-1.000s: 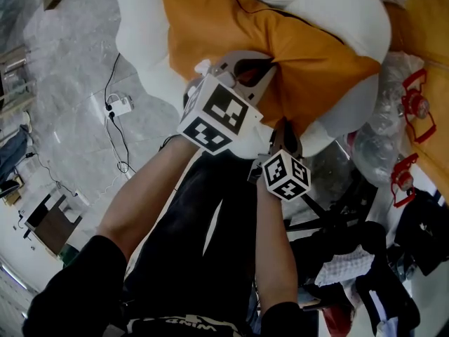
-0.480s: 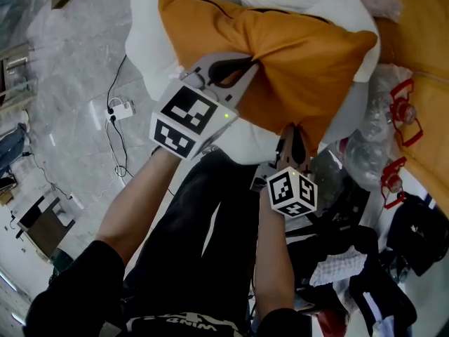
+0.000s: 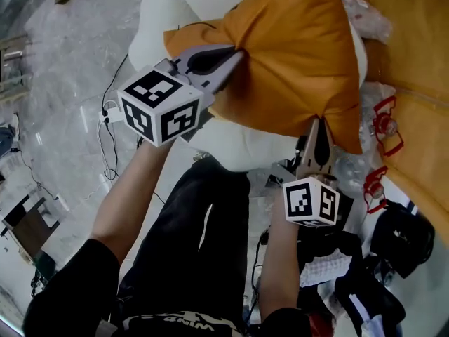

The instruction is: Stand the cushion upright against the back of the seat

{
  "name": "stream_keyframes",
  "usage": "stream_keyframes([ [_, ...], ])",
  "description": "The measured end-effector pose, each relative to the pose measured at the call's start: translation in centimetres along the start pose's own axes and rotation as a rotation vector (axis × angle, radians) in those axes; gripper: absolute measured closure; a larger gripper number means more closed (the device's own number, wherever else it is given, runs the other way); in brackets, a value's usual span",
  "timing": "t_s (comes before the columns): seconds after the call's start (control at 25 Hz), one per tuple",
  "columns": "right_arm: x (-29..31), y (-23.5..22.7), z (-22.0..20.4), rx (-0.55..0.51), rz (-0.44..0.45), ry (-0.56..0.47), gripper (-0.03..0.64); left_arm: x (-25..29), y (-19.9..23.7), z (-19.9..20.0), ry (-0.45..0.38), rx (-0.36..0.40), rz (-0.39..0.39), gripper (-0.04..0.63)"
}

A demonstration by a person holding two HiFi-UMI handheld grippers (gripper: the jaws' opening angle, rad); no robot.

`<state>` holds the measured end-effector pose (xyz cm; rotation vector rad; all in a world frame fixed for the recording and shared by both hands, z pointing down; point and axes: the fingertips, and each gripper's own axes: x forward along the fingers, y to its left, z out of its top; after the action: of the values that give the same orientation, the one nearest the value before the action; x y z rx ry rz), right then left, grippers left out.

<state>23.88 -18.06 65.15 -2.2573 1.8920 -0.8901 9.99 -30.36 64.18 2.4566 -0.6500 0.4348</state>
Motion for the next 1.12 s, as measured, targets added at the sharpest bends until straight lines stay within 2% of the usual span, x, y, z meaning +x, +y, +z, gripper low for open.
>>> stream_keyframes([
  [0.2,2.7,2.2,5.7,-0.103,0.066,-0.049,0.592,-0.8,1.3,2.2,-0.093,-0.096,-0.002,0.584],
  [0.44,6.4,5.8,10.7,-0.208,0.158,-0.107,0.592,-1.8,3.2,4.1,-0.175,-0.151,-0.002,0.584],
  [0.6,9.1,7.7,13.0,-0.239,0.192,-0.131,0.592,-1.9,4.8,6.0,-0.246,-0.195,0.0,0.584],
  [0.8,11.2,8.8,12.7,-0.264,0.206,-0.136,0.592,-1.7,7.0,6.1,-0.297,-0.209,0.021,0.584],
  [1.12,12.7,10.7,10.2,-0.395,0.262,-0.165,0.592,-0.5,10.9,3.6,-0.341,-0.231,0.072,0.584],
])
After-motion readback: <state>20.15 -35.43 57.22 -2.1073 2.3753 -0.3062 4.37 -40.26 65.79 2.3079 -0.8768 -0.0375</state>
